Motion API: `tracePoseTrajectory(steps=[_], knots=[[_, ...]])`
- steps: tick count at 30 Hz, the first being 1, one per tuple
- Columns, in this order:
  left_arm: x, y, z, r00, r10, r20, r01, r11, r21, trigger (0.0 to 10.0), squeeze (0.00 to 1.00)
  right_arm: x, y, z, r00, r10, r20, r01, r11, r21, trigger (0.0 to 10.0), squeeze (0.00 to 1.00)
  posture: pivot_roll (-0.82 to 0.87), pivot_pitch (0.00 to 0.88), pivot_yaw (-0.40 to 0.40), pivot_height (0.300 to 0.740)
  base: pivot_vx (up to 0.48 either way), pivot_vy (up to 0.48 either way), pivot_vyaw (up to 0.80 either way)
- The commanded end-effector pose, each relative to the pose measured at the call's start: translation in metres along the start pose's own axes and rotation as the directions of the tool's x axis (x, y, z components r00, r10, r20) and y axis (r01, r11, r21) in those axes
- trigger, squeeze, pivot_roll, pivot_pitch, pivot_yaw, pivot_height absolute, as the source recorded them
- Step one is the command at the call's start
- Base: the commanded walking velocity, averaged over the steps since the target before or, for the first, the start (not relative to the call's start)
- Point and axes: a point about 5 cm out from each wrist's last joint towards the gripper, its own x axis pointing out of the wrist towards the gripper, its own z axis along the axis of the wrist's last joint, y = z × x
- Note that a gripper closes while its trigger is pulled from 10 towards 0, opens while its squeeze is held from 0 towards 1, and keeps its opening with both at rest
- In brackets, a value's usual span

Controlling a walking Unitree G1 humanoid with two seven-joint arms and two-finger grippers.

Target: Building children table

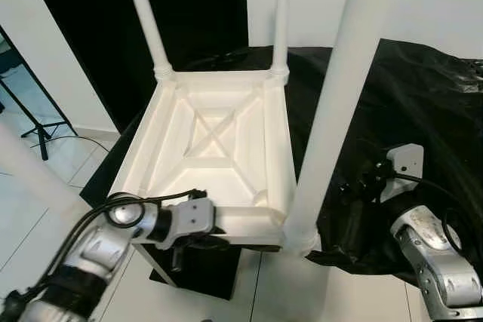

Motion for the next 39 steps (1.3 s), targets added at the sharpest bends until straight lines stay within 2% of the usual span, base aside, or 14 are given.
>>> tracePoseTrajectory(steps=[1,6,8,9,10,11,14,16,17,18,28,31,34,39], knots=[[0.000,0.023,0.011,0.947,0.321,0.017,-0.322,0.947,0.019,10.0,0.00,-0.006,-0.005,-0.001,0.997,-0.075,-0.011,0.075,0.997,-0.010,10.0,0.00,-0.04,0.000,0.069,0.740,0.000,0.000,0.00],[0.014,0.028,0.019,0.943,0.330,0.030,-0.331,0.944,0.014,10.0,0.00,-0.020,-0.007,-0.002,0.983,-0.182,-0.002,0.182,0.983,-0.003,10.0,0.00,-0.05,0.000,0.077,0.740,0.000,0.000,0.00],[0.023,0.035,0.020,0.937,0.349,0.008,-0.349,0.937,-0.030,10.0,0.00,-0.035,-0.001,-0.005,0.970,-0.242,-0.016,0.242,0.970,0.009,10.0,0.00,-0.07,0.000,0.093,0.740,0.000,0.000,0.00],[0.024,0.038,0.021,0.933,0.359,0.004,-0.358,0.933,-0.032,10.0,0.21,-0.038,0.001,-0.007,0.967,-0.253,-0.028,0.254,0.967,0.025,10.0,0.00,-0.08,0.000,0.102,0.740,0.000,0.000,0.00],[0.024,0.038,0.021,0.933,0.359,0.004,-0.358,0.933,-0.032,10.0,0.21,-0.038,0.001,-0.007,0.967,-0.253,-0.028,0.254,0.967,0.025,10.0,0.00,-0.08,0.000,0.102,0.740,0.000,0.000,0.00],[0.026,0.043,0.021,0.929,0.370,-0.006,-0.370,0.928,-0.047,10.0,1.00,-0.041,0.006,-0.008,0.961,-0.274,-0.033,0.276,0.960,0.051,10.0,0.00,-0.09,0.000,0.110,0.740,0.000,0.000,0.00],[0.029,0.049,0.023,0.920,0.392,-0.014,-0.392,0.920,-0.014,10.0,1.00,-0.046,0.012,-0.007,0.956,-0.291,-0.023,0.292,0.954,0.071,10.0,0.00,-0.09,0.000,0.116,0.740,0.000,0.000,0.00],[0.029,0.050,0.025,0.918,0.395,-0.015,-0.395,0.918,0.013,10.0,0.94,-0.048,0.014,-0.007,0.954,-0.300,-0.019,0.301,0.951,0.076,10.0,0.00,-0.09,0.000,0.116,0.740,0.000,0.000,0.00],[0.029,0.051,0.027,0.917,0.399,-0.011,-0.399,0.917,0.022,10.0,0.65,-0.051,0.018,-0.007,0.953,-0.302,-0.022,0.303,0.951,0.071,10.0,0.00,-0.09,0.000,0.119,0.740,0.000,0.000,0.00],[0.028,0.053,0.029,0.915,0.403,-0.003,-0.402,0.915,0.023,10.0,0.00,-0.055,0.022,-0.008,0.955,-0.295,-0.029,0.297,0.953,0.066,10.0,0.00,-0.10,0.000,0.125,0.740,0.000,0.000,0.00],[0.006,0.062,0.030,0.888,0.460,0.013,-0.460,0.888,0.025,10.0,0.00,-0.074,0.048,-0.014,0.978,-0.196,-0.069,0.200,0.978,0.054,10.0,0.00,-0.08,0.000,0.113,0.740,0.000,0.000,0.00],[-0.011,0.065,0.028,0.863,0.505,0.035,-0.503,0.863,-0.039,10.0,0.00,-0.082,0.056,-0.016,0.990,-0.109,-0.093,0.115,0.991,0.064,10.0,0.00,-0.07,0.000,0.099,0.740,0.000,0.000,0.00],[-0.015,0.065,0.028,0.854,0.518,0.047,-0.516,0.855,-0.061,10.0,0.00,-0.084,0.058,-0.016,0.992,-0.086,-0.097,0.093,0.994,0.065,10.0,0.00,-0.07,0.000,0.097,0.740,0.000,0.000,0.00],[-0.028,0.057,0.036,0.821,0.549,0.158,-0.533,0.836,-0.131,10.0,0.00,-0.078,0.059,-0.016,0.994,0.066,-0.085,-0.059,0.995,0.078,10.0,0.00,-0.05,0.000,0.076,0.740,0.000,0.000,0.00]])
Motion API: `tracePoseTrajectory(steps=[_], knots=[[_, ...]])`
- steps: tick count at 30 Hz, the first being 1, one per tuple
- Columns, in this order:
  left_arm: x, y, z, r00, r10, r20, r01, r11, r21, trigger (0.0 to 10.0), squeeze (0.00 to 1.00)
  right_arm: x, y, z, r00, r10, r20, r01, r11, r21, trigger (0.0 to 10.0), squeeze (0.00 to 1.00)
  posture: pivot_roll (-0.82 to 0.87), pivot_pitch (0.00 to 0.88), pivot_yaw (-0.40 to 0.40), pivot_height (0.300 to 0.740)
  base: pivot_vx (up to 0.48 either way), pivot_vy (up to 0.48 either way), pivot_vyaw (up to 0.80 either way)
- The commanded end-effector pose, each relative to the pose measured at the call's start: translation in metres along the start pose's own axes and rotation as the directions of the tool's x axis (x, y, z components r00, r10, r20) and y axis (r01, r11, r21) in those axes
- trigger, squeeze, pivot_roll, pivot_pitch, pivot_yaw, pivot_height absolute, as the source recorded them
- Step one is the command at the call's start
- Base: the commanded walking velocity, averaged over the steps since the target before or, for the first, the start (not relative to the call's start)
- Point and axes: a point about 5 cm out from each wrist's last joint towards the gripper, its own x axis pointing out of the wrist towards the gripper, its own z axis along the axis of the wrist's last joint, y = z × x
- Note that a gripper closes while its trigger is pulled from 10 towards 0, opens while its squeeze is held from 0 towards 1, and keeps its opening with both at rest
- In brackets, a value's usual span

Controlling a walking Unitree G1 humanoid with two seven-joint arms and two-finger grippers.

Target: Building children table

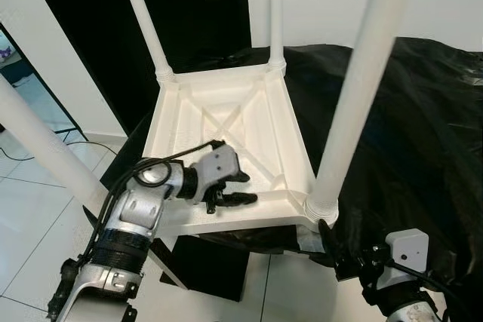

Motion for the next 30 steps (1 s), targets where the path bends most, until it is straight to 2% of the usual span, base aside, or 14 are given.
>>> tracePoseTrajectory(steps=[1,3,6,9,11,17,21,24,25,27,30], knots=[[-0.007,0.014,-0.001,0.944,0.330,0.013,-0.330,0.944,-0.032,10.0,0.00,0.003,0.002,0.001,0.999,0.042,0.008,-0.042,0.999,0.015,10.0,0.00,-0.05,0.000,0.076,0.740,0.000,0.000,0.00],[-0.011,0.007,0.000,0.942,0.334,0.042,-0.332,0.942,-0.043,10.0,0.00,0.011,-0.001,0.002,0.994,0.110,0.020,-0.110,0.994,-0.006,10.0,0.00,-0.04,0.000,0.064,0.740,0.000,0.000,0.00],[-0.013,0.004,0.000,0.941,0.334,0.051,-0.332,0.942,-0.041,10.0,0.00,0.016,-0.002,0.004,0.991,0.129,0.025,-0.129,0.992,-0.013,10.0,0.00,-0.03,0.000,0.064,0.740,0.000,0.000,0.00],[-0.018,-0.009,0.000,0.934,0.347,0.086,-0.340,0.936,-0.089,10.0,0.00,0.033,-0.012,0.010,0.980,0.194,0.053,-0.191,0.980,-0.059,10.0,0.00,-0.02,0.000,0.041,0.740,0.000,0.000,0.00],[-0.019,-0.012,0.000,0.930,0.356,0.096,-0.347,0.933,-0.098,10.0,0.00,0.037,-0.014,0.011,0.976,0.210,0.058,-0.206,0.976,-0.069,10.0,0.00,-0.02,0.000,0.041,0.740,0.000,0.000,0.00],[-0.019,-0.026,-0.002,0.926,0.362,0.110,-0.344,0.927,-0.150,10.0,0.00,0.052,-0.020,0.012,0.959,0.279,0.053,-0.274,0.959,-0.075,10.0,0.00,0.00,0.000,0.017,0.740,0.000,0.000,0.00],[-0.017,-0.036,-0.006,0.901,0.414,0.131,-0.387,0.902,-0.189,10.0,0.00,0.071,-0.030,0.011,0.930,0.366,0.024,-0.362,0.926,-0.112,10.0,0.00,0.01,0.000,0.006,0.740,0.000,0.000,0.00],[-0.017,-0.038,-0.006,0.893,0.430,0.133,-0.400,0.894,-0.201,10.0,0.00,0.074,-0.032,0.010,0.925,0.379,0.015,-0.375,0.919,-0.119,10.0,0.00,0.01,0.000,0.006,0.740,0.000,0.000,0.00],[-0.014,-0.041,-0.006,0.889,0.438,0.132,-0.407,0.889,-0.210,10.0,0.00,0.078,-0.037,0.009,0.923,0.385,0.004,-0.381,0.916,-0.125,0.0,0.00,0.01,0.000,-0.001,0.740,0.000,0.000,0.00],[-0.012,-0.043,-0.005,0.884,0.447,0.137,-0.413,0.883,-0.222,10.0,0.00,0.081,-0.041,0.008,0.922,0.388,-0.002,-0.385,0.913,-0.132,0.0,0.00,0.01,0.000,-0.001,0.740,0.000,0.000,0.00],[-0.006,-0.045,-0.008,0.865,0.485,0.127,-0.431,0.849,-0.307,10.0,0.00,0.085,-0.047,0.005,0.933,0.359,-0.017,-0.358,0.927,-0.113,0.0,0.00,0.01,0.000,-0.008,0.740,0.000,0.000,0.00]])
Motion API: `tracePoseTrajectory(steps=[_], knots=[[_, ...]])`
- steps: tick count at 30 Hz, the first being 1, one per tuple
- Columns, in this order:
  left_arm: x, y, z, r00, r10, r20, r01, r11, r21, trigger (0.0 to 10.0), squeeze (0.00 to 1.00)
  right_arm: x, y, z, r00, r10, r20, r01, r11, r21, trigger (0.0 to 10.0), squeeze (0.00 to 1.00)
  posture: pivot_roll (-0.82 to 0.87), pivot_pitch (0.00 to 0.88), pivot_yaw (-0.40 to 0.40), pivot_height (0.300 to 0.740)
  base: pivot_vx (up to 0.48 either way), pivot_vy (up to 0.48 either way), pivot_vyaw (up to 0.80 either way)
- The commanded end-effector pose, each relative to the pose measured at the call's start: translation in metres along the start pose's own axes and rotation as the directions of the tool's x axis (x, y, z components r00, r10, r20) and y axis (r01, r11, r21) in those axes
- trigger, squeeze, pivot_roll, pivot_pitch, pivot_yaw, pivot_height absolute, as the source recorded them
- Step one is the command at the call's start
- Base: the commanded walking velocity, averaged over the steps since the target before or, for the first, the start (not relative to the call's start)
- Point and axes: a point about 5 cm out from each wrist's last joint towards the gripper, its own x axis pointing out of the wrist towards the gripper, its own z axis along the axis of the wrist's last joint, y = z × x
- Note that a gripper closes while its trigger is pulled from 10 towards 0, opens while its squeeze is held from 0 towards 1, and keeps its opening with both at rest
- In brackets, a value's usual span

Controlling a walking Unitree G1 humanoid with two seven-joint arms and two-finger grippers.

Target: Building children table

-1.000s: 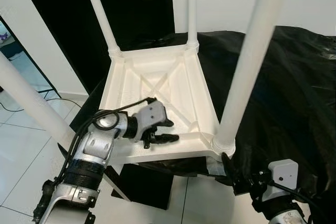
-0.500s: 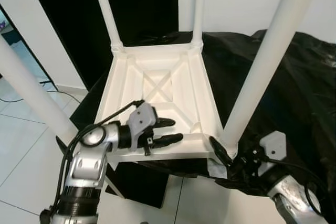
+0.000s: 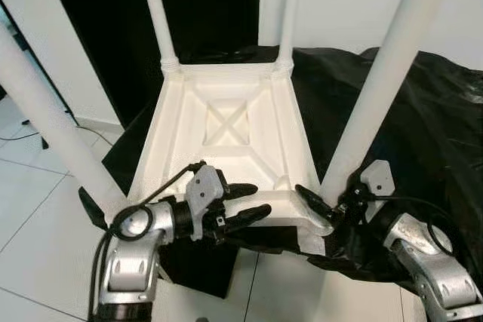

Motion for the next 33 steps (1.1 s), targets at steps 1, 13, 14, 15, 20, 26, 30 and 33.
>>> tracePoseTrajectory(steps=[1,13,14,15,20,26,30,33], knots=[[-0.005,0.020,-0.005,0.916,0.401,-0.021,-0.402,0.915,-0.043,10.0,0.00,-0.001,-0.008,-0.004,0.998,-0.055,-0.022,0.055,0.998,0.019,0.0,0.00,0.01,0.000,-0.008,0.740,0.000,0.000,0.00],[0.001,0.029,-0.005,0.857,0.516,-0.005,-0.515,0.855,-0.066,10.0,0.00,0.014,-0.009,-0.011,0.934,-0.350,-0.071,0.352,0.936,0.024,0.0,0.00,-0.01,0.000,-0.005,0.740,0.000,0.000,0.00],[0.001,0.029,-0.005,0.857,0.516,-0.005,-0.515,0.855,-0.066,10.0,0.00,0.014,-0.009,-0.011,0.934,-0.350,-0.071,0.352,0.936,0.024,0.0,0.00,-0.01,0.000,-0.005,0.740,0.000,0.000,0.00],[0.005,0.027,-0.005,0.863,0.504,-0.003,-0.504,0.862,-0.056,10.0,0.00,0.018,-0.008,-0.012,0.904,-0.419,-0.081,0.423,0.905,0.038,0.0,0.00,-0.01,0.000,-0.006,0.740,0.000,0.000,0.00],[0.017,0.022,-0.005,0.887,0.462,0.019,-0.460,0.886,-0.056,10.0,0.00,0.036,0.005,-0.010,0.814,-0.574,-0.090,0.580,0.812,0.072,3.4,0.00,-0.03,0.000,-0.004,0.740,0.000,0.000,0.00],[0.026,0.016,-0.007,0.913,0.405,0.039,-0.400,0.911,-0.100,10.0,0.00,0.048,0.015,-0.007,0.739,-0.666,-0.102,0.674,0.732,0.096,10.0,0.00,-0.05,0.000,0.004,0.740,0.000,0.000,0.00],[0.030,0.010,-0.007,0.925,0.377,0.048,-0.369,0.921,-0.126,10.0,0.00,0.046,0.012,-0.004,0.732,-0.677,-0.079,0.681,0.725,0.101,10.0,0.00,-0.05,0.000,0.010,0.740,0.000,0.000,0.00],[0.029,0.006,-0.008,0.935,0.352,0.042,-0.344,0.930,-0.125,10.0,0.00,0.042,0.009,-0.005,0.724,-0.687,-0.072,0.690,0.717,0.096,10.0,0.00,-0.05,0.000,0.015,0.740,0.000,0.000,0.00]])
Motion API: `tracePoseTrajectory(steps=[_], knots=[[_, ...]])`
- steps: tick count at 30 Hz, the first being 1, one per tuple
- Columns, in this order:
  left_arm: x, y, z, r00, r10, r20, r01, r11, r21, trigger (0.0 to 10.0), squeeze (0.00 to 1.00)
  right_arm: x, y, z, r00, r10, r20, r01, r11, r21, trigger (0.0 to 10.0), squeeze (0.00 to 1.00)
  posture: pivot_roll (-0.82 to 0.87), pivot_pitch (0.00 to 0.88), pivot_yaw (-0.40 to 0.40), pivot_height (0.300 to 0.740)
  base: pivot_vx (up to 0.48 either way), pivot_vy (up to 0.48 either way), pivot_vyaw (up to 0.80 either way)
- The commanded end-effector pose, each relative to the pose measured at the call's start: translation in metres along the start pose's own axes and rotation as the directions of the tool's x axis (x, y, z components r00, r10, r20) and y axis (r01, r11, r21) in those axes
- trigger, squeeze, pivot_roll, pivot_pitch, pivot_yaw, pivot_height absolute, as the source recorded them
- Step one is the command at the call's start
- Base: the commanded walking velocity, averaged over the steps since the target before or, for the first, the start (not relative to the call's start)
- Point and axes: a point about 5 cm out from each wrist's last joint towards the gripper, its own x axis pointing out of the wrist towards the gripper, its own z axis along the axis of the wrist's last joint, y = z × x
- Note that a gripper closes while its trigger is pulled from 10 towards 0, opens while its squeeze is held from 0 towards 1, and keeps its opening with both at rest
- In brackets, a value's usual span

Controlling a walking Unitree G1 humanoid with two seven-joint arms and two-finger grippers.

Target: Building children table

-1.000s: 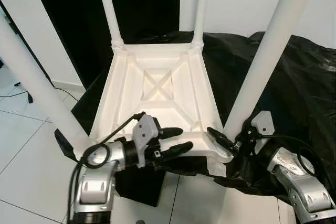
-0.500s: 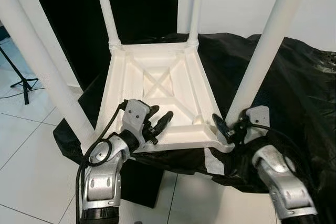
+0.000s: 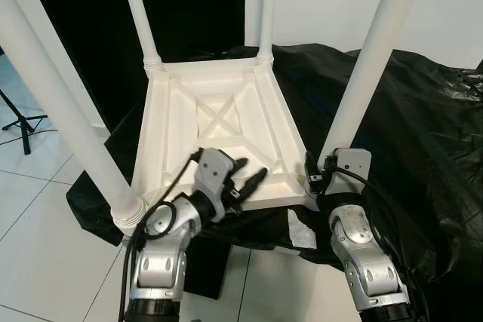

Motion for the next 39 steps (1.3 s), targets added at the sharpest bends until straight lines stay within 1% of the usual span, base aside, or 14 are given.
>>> tracePoseTrajectory(steps=[1,5,6,17,18,20,26,28,32,33,34,35,36,39], knots=[[-0.001,-0.008,0.000,0.999,-0.048,0.004,0.048,0.999,-0.010,10.0,0.00,0.002,-0.007,-0.003,1.000,-0.018,-0.004,0.018,1.000,-0.017,10.0,0.00,-0.05,0.000,0.019,0.740,0.000,0.000,0.00],[-0.005,-0.011,-0.002,0.998,-0.067,-0.011,0.067,0.998,-0.002,10.0,0.00,0.001,-0.009,-0.002,1.000,0.003,0.009,-0.002,1.000,-0.022,10.0,0.00,-0.05,0.000,0.022,0.740,0.000,0.000,0.00],[-0.007,-0.011,-0.003,0.997,-0.074,-0.018,0.074,0.997,0.008,10.0,0.00,0.001,-0.010,-0.002,1.000,0.017,0.017,-0.017,1.000,-0.021,10.0,1.00,-0.04,0.000,0.024,0.740,0.000,0.000,0.00],[-0.015,-0.013,0.000,0.991,-0.132,-0.027,0.132,0.991,0.012,10.0,0.00,-0.011,-0.040,0.003,0.958,0.279,0.071,-0.280,0.960,-0.005,10.0,1.00,-0.04,0.000,0.030,0.740,0.000,0.000,0.00],[-0.015,-0.014,0.000,0.989,-0.142,-0.030,0.142,0.990,0.014,10.0,0.00,-0.011,-0.044,0.003,0.938,0.342,0.062,-0.341,0.940,-0.027,10.0,0.00,-0.04,0.000,0.032,0.740,0.000,0.000,0.00],[-0.014,-0.015,0.000,0.988,-0.151,-0.033,0.152,0.988,0.012,10.0,0.00,-0.008,-0.047,0.002,0.897,0.441,0.034,-0.440,0.897,-0.033,10.0,0.00,-0.04,0.000,0.033,0.740,0.000,0.000,0.00],[-0.013,-0.016,0.000,0.986,-0.162,-0.037,0.163,0.987,0.015,10.0,0.00,0.003,-0.050,0.001,0.835,0.550,0.001,-0.549,0.834,-0.060,10.0,0.00,-0.04,0.000,0.031,0.740,0.000,0.000,0.00],[-0.012,-0.016,0.000,0.985,-0.167,-0.037,0.168,0.986,0.016,10.0,0.00,0.013,-0.046,0.000,0.779,0.627,-0.024,-0.626,0.775,-0.085,10.0,0.00,-0.03,0.000,0.020,0.740,0.000,0.000,0.00],[-0.011,-0.016,0.001,0.986,-0.163,-0.038,0.164,0.986,0.025,10.0,0.00,0.018,-0.041,-0.004,0.733,0.678,-0.043,-0.679,0.730,-0.075,10.0,0.00,-0.02,0.000,0.017,0.740,0.000,0.000,0.00],[-0.011,-0.016,0.001,0.986,-0.162,-0.036,0.163,0.986,0.025,10.0,0.00,0.020,-0.038,-0.005,0.716,0.697,-0.049,-0.698,0.712,-0.074,5.6,0.00,-0.02,0.000,0.013,0.740,0.000,0.000,0.00],[-0.011,-0.016,0.002,0.986,-0.161,-0.035,0.162,0.987,0.025,10.0,0.00,0.021,-0.036,-0.007,0.704,0.708,-0.053,-0.710,0.700,-0.073,3.2,0.00,-0.02,0.000,0.013,0.740,0.000,0.000,0.00],[-0.011,-0.016,0.002,0.986,-0.161,-0.035,0.162,0.987,0.025,10.0,0.00,0.021,-0.036,-0.007,0.704,0.708,-0.053,-0.710,0.700,-0.073,3.2,0.00,-0.02,0.000,0.013,0.740,0.000,0.000,0.00],[-0.010,-0.016,0.002,0.987,-0.159,-0.035,0.160,0.987,0.028,10.0,0.00,0.022,-0.034,-0.008,0.687,0.724,-0.059,-0.726,0.683,-0.080,0.0,0.00,-0.02,0.000,0.008,0.740,0.000,0.000,0.00],[-0.010,-0.016,0.002,0.987,-0.157,-0.035,0.158,0.987,0.031,10.0,0.00,0.024,-0.034,-0.009,0.671,0.739,-0.066,-0.741,0.666,-0.083,0.0,0.00,-0.01,0.000,0.003,0.740,0.000,0.000,0.00]])
